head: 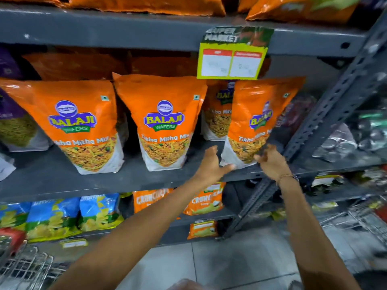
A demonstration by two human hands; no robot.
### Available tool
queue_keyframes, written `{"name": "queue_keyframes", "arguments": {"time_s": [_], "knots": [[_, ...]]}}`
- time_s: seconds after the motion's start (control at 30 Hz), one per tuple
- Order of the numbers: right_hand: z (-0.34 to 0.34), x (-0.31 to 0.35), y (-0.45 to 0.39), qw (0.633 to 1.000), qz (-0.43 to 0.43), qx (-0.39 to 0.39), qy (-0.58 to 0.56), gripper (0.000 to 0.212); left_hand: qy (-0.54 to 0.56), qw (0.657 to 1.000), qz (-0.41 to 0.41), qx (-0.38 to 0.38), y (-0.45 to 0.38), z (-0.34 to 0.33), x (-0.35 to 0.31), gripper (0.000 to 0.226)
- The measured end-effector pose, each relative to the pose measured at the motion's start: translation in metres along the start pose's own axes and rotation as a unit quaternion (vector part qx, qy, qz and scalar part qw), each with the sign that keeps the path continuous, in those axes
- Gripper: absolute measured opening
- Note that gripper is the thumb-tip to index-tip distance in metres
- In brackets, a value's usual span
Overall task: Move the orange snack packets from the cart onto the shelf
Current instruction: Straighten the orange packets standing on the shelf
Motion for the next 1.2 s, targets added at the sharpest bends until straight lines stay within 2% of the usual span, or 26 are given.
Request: {"name": "queue_keyframes", "arguments": {"time_s": [0.1, 0.2, 0.23, 0.33, 0.4, 0.47, 0.57, 0.77, 0.87, 0.9, 0.93, 1.0, 1.03, 1.13, 1.2], "knots": [[-0.018, -0.004, -0.016, 0.985, 0.047, 0.088, -0.139, 0.058, -0.064, 0.997, 0.002, 0.042, -0.024, -0.027, -0.008, 0.083], [-0.022, -0.015, -0.027, 0.959, 0.056, 0.122, -0.248, 0.069, -0.071, 0.997, 0.014, -0.006, -0.041, -0.024, -0.001, 0.084], [-0.022, -0.017, -0.03, 0.958, 0.055, 0.127, -0.252, 0.073, -0.07, 0.997, 0.015, -0.019, -0.045, -0.022, 0.003, 0.08], [-0.026, -0.012, -0.037, 0.965, 0.065, 0.121, -0.225, 0.079, -0.067, 0.997, 0.04, -0.015, -0.038, -0.007, 0.002, 0.046], [-0.032, -0.005, -0.039, 0.966, 0.067, 0.112, -0.222, 0.078, -0.067, 0.996, 0.062, -0.014, -0.035, 0.003, 0.008, 0.042], [-0.041, -0.002, -0.04, 0.967, 0.064, 0.106, -0.221, 0.08, -0.065, 0.995, 0.077, -0.006, -0.036, 0.009, 0.016, 0.049], [-0.049, 0.0, -0.043, 0.968, 0.069, 0.104, -0.218, 0.083, -0.071, 0.994, 0.081, -0.004, -0.034, 0.016, 0.018, 0.076], [-0.048, 0.001, -0.041, 0.976, 0.063, 0.086, -0.189, 0.081, -0.06, 0.995, 0.082, -0.008, -0.031, 0.019, 0.017, 0.077], [-0.047, 0.002, -0.028, 0.986, 0.064, 0.064, -0.137, 0.092, -0.051, 0.996, 0.063, -0.024, -0.021, 0.018, 0.017, 0.087], [-0.046, 0.003, -0.021, 0.992, 0.061, 0.04, -0.105, 0.09, -0.038, 0.997, 0.05, -0.034, -0.014, 0.017, 0.016, 0.089], [-0.043, 0.008, -0.011, 0.995, 0.055, -0.002, -0.081, 0.079, -0.02, 0.998, 0.043, -0.045, -0.004, 0.018, 0.018, 0.09], [-0.04, 0.028, 0.016, 0.987, 0.068, -0.105, -0.097, 0.035, 0.025, 0.996, 0.047, -0.071, 0.024, 0.028, 0.025, 0.079], [-0.046, 0.044, 0.031, 0.982, 0.087, -0.119, -0.121, 0.015, 0.044, 0.994, 0.052, -0.09, 0.04, 0.039, 0.03, 0.067], [-0.098, 0.112, 0.07, 0.969, 0.166, -0.039, -0.179, 0.013, 0.048, 0.98, 0.053, -0.185, 0.099, 0.1, 0.061, 0.026], [-0.139, 0.163, 0.096, 0.953, 0.228, 0.025, -0.197, 0.007, 0.042, 0.965, 0.061, -0.251, 0.139, 0.152, 0.089, 0.008]]}}
Point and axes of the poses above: each hand's wrist, its own y-axis away from the middle knuckle, its own z-axis out of the back of the hand, x = y × z, the point moved 8 cm from there along -y, towards the middle knuckle, and after that the axes turned 1 degree about y, right-handed, at the moved point
